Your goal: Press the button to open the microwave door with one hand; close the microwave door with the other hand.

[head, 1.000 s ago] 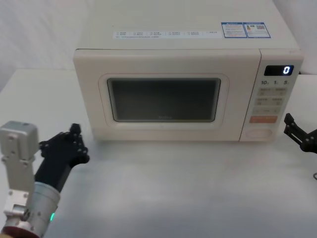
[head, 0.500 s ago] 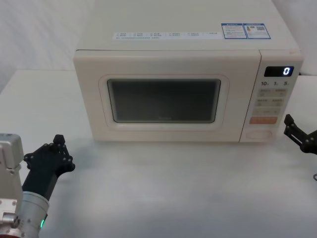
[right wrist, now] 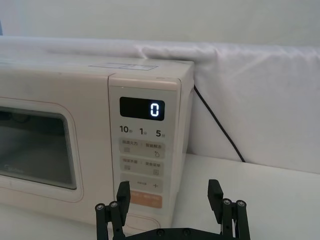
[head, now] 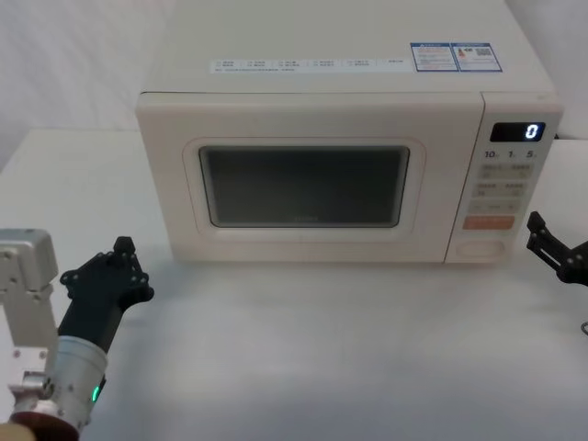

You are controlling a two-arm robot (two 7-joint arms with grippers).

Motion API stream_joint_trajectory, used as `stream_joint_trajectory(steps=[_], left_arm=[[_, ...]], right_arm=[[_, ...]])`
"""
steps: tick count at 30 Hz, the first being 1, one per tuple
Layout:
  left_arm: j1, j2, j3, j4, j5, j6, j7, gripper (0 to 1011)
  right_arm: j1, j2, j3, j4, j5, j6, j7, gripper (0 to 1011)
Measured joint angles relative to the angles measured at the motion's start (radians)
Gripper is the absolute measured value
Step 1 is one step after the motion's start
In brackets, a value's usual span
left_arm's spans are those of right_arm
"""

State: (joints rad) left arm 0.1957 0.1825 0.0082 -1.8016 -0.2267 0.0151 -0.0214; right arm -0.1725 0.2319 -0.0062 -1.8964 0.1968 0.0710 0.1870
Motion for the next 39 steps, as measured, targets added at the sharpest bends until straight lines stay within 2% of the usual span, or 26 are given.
stream_joint_trajectory(steps=[6, 9, 12, 17, 19, 20, 21, 22, 24, 29, 31, 32, 39], left_arm=[[-0.006, -0.004, 0.003, 0.001, 0.010, 0.008, 0.000, 4], [-0.005, -0.003, 0.003, 0.001, 0.009, 0.007, 0.000, 105], [-0.004, -0.003, 0.003, 0.001, 0.008, 0.006, 0.000, 152], [-0.003, -0.002, 0.002, 0.001, 0.006, 0.005, 0.000, 326], [-0.003, -0.002, 0.002, 0.001, 0.006, 0.004, 0.000, 364], [-0.003, -0.002, 0.002, 0.001, 0.005, 0.004, 0.000, 424], [-0.003, -0.002, 0.002, 0.001, 0.005, 0.004, 0.000, 424], [-0.003, -0.002, 0.002, 0.001, 0.005, 0.004, 0.000, 483], [-0.003, -0.002, 0.002, 0.001, 0.005, 0.003, 0.000, 528], [-0.002, -0.001, 0.001, 0.001, 0.004, 0.003, 0.000, 712], [-0.002, -0.001, 0.001, 0.001, 0.004, 0.003, 0.000, 744], [-0.002, -0.001, 0.002, 0.001, 0.004, 0.003, 0.000, 797], [-0.002, -0.001, 0.002, 0.001, 0.003, 0.002, 0.000, 986]], right_arm=[[0.000, 0.000, 0.000, 0.000, 0.000, 0.000, 0.000, 1002], [0.000, 0.000, 0.000, 0.000, 0.000, 0.000, 0.000, 1002], [0.000, 0.000, 0.000, 0.000, 0.000, 0.000, 0.000, 1002], [0.000, 0.000, 0.000, 0.000, 0.000, 0.000, 0.000, 1002], [0.000, 0.000, 0.000, 0.000, 0.000, 0.000, 0.000, 1002], [0.000, 0.000, 0.000, 0.000, 0.000, 0.000, 0.000, 1002], [0.000, 0.000, 0.000, 0.000, 0.000, 0.000, 0.000, 1002], [0.000, 0.000, 0.000, 0.000, 0.000, 0.000, 0.000, 1002], [0.000, 0.000, 0.000, 0.000, 0.000, 0.000, 0.000, 1002], [0.000, 0.000, 0.000, 0.000, 0.000, 0.000, 0.000, 1002], [0.000, 0.000, 0.000, 0.000, 0.000, 0.000, 0.000, 1002], [0.000, 0.000, 0.000, 0.000, 0.000, 0.000, 0.000, 1002], [0.000, 0.000, 0.000, 0.000, 0.000, 0.000, 0.000, 1002]])
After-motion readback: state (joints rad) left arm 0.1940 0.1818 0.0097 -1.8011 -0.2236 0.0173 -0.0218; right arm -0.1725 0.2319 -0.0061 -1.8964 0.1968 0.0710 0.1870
